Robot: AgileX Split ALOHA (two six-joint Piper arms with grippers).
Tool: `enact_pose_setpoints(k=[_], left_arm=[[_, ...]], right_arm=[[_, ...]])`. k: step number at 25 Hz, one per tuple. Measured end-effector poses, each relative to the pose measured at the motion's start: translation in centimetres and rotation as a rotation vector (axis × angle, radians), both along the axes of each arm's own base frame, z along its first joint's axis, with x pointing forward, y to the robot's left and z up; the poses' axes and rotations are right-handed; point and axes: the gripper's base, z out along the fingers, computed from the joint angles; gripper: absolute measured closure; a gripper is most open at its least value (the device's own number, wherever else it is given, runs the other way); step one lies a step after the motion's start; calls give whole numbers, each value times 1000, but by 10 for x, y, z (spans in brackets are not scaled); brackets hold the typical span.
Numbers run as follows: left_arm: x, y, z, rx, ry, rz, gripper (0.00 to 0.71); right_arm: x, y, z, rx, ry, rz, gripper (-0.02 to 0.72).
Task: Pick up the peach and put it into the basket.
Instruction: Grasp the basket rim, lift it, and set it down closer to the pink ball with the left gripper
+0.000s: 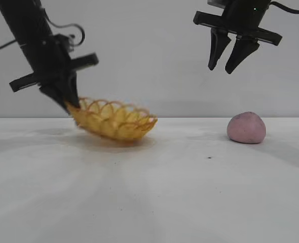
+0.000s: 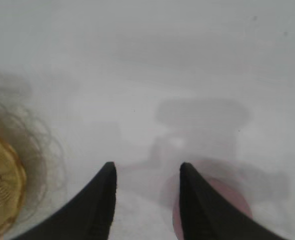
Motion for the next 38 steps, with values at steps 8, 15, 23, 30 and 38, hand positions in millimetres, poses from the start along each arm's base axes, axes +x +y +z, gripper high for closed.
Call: enact_pose_setpoints(k=[8,15,23,30,38], left_arm=[[-83,-35,-38,-152,41,214,710],[-89,-44,-57,-139,82,234,659],[-89,-43,-60,-136,87,241,487],[-89,-35,-46,-157,68,204,435],[-85,-3,-2,-124,-68,136,414]], right_arm=[[0,0,0,0,2,1,407],[0,0,0,-1,4,1,407],[0,0,0,-1,6,2,407],[0,0,0,-1,6,2,407],[-1,0,0,-1,5,4,407]])
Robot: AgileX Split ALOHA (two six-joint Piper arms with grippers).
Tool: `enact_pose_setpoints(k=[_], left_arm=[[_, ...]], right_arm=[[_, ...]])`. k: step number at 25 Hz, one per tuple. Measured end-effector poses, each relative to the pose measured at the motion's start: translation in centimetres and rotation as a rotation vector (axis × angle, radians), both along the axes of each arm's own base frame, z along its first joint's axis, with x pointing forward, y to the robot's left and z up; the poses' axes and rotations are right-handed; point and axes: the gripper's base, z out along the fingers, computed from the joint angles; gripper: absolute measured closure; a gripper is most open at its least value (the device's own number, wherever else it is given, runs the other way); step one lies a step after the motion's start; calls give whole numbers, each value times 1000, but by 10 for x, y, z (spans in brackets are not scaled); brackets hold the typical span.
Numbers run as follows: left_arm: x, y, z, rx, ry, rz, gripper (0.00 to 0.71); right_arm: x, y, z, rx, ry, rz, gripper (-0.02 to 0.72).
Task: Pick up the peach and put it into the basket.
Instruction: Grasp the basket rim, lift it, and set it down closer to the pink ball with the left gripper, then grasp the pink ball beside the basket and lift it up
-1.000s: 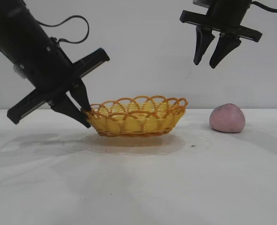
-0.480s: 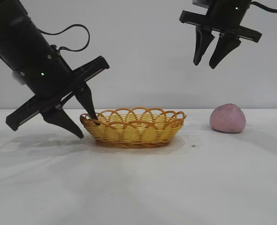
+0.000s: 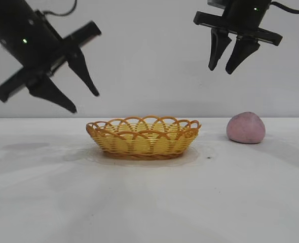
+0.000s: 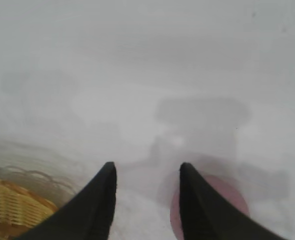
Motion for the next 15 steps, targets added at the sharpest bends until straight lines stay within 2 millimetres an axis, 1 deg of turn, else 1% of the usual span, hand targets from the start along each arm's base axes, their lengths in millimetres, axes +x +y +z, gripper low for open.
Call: enact_pose_setpoints(k=[2,4,8,11,13,15], left_arm=[[2,16,0,72,-24,-25,414],[4,35,-3,204,-51,-94,414],[7,63,-3,420,-32,-196,414],[11,75,3,529,41,-190,414],[13,79,14,576,56,-169,414],[12,81,30,586,31,-140,414]], right_arm=[[0,0,0,1,0,0,407],[0,0,0,4,1,-1,407],[0,1,0,14,6,-3,407],[0,1,0,21,7,-5,407],[-1,1,0,20,11,-3,407],[-1,1,0,19,18,-1,407]])
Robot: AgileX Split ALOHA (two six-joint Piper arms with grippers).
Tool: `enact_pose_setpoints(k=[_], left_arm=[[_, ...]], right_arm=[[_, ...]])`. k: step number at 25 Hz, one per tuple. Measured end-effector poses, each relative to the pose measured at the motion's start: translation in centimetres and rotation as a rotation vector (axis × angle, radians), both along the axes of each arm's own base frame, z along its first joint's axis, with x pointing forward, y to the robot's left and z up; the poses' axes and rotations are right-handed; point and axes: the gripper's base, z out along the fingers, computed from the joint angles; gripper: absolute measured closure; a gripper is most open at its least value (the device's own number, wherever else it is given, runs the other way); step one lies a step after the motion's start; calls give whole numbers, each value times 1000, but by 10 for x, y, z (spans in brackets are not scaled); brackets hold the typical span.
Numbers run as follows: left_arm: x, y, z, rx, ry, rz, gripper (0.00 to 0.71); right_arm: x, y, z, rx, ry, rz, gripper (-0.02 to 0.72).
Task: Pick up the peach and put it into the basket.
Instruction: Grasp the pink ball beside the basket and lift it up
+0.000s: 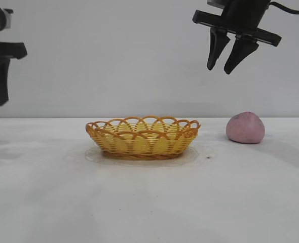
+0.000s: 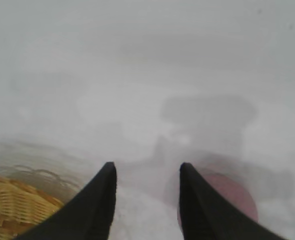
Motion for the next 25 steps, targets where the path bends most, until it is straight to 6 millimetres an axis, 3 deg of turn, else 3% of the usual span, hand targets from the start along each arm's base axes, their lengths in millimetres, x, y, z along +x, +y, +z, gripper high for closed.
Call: enact_pose_setpoints(k=[4,6,9,13,20,25], left_arm=[[-23,2,44,-18,-106,14,414],[-47,5,64,-24,-153,15,414],[-98,10,85,-27,-198,10,414],[-164,17,95,-17,-209,-6,414],[-268,27,97,-14,-251,-20,414],[-319,34,89,5,-303,-20,414]], right_arm=[[0,0,0,0,2,1,407],[0,0,0,-2,4,3,407],[-1,0,0,-6,5,14,407],[-1,0,0,-11,0,25,407],[-1,0,0,-19,-2,43,407],[-2,0,-1,-20,2,47,407]])
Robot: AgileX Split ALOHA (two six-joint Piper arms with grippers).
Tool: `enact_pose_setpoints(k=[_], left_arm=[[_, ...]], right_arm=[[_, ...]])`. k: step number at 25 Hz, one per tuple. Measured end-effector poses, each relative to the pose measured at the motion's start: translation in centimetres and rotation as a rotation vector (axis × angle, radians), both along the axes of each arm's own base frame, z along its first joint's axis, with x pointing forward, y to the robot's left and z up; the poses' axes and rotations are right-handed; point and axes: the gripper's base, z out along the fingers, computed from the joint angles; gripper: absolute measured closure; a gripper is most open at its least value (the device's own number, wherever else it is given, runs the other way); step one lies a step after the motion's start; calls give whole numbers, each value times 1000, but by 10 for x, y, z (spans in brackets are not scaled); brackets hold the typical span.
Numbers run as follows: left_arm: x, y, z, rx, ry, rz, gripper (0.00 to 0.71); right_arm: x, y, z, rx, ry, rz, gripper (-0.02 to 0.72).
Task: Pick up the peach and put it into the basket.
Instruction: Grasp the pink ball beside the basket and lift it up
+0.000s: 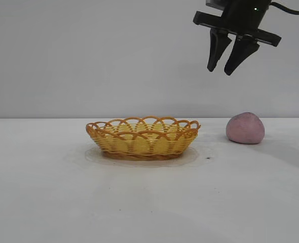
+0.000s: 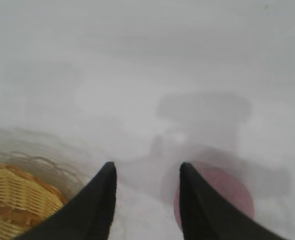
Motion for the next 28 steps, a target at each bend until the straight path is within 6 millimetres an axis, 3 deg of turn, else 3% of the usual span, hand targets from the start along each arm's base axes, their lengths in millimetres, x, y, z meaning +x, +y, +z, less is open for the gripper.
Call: enact_pose_setpoints(k=[7,18,22,25,28], left_arm=[[-32,3,-19,-9,-101,1,414],[-47,5,-25,-23,-225,-2,414],[-47,5,-25,-23,-229,-2,414],[-47,5,-25,-24,-229,-2,414],[-47,5,-25,-24,-230,-2,414]], right_arm=[[-3,-1,-1,-13,31,12,407],[-6,-12,-9,-161,79,35,407],[-3,-13,-34,-198,150,43,407],[1,-12,-65,-214,217,47,407],[5,-11,-93,-223,257,48,552]])
